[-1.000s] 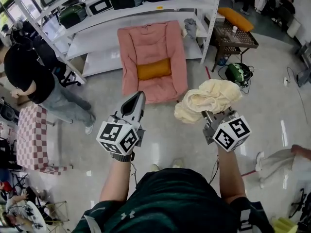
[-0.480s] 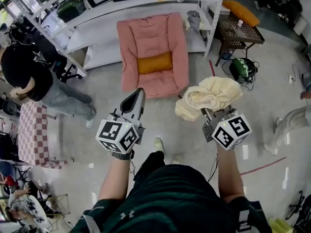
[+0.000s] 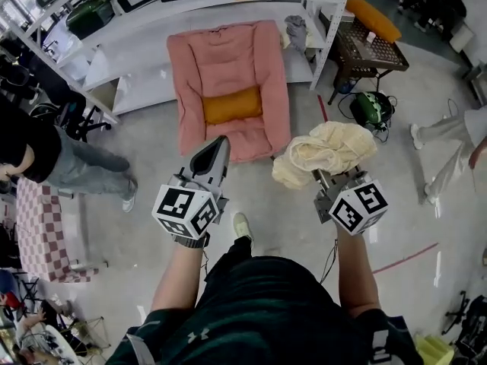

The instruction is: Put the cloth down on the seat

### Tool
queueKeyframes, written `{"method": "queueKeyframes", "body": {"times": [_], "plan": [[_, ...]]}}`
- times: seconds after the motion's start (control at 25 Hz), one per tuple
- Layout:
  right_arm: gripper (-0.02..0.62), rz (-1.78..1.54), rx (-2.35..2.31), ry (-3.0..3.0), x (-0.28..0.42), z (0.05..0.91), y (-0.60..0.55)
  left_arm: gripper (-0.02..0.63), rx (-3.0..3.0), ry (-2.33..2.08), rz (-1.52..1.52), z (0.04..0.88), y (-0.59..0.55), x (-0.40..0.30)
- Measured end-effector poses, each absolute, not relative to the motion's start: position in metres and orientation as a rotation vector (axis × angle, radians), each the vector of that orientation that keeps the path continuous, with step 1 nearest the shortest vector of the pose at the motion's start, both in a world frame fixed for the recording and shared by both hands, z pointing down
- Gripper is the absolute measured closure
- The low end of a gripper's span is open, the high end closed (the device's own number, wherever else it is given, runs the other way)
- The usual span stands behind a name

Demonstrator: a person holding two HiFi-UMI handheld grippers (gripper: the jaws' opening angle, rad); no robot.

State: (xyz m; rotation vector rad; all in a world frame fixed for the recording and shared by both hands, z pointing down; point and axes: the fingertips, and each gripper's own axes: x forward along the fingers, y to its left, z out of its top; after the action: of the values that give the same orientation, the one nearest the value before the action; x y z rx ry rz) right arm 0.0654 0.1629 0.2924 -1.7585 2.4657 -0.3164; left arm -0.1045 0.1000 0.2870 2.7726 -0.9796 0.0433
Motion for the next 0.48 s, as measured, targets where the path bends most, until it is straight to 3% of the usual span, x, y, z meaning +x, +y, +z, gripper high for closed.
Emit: {"method": "queueKeyframes", "body": {"times": [0.48], "plan": [[0.502, -0.373, -1.984, 2.415, 0.068, 0.339, 0.033, 0.601, 2.806, -0.790, 0.060, 0.318, -0.037, -0.096]]}}
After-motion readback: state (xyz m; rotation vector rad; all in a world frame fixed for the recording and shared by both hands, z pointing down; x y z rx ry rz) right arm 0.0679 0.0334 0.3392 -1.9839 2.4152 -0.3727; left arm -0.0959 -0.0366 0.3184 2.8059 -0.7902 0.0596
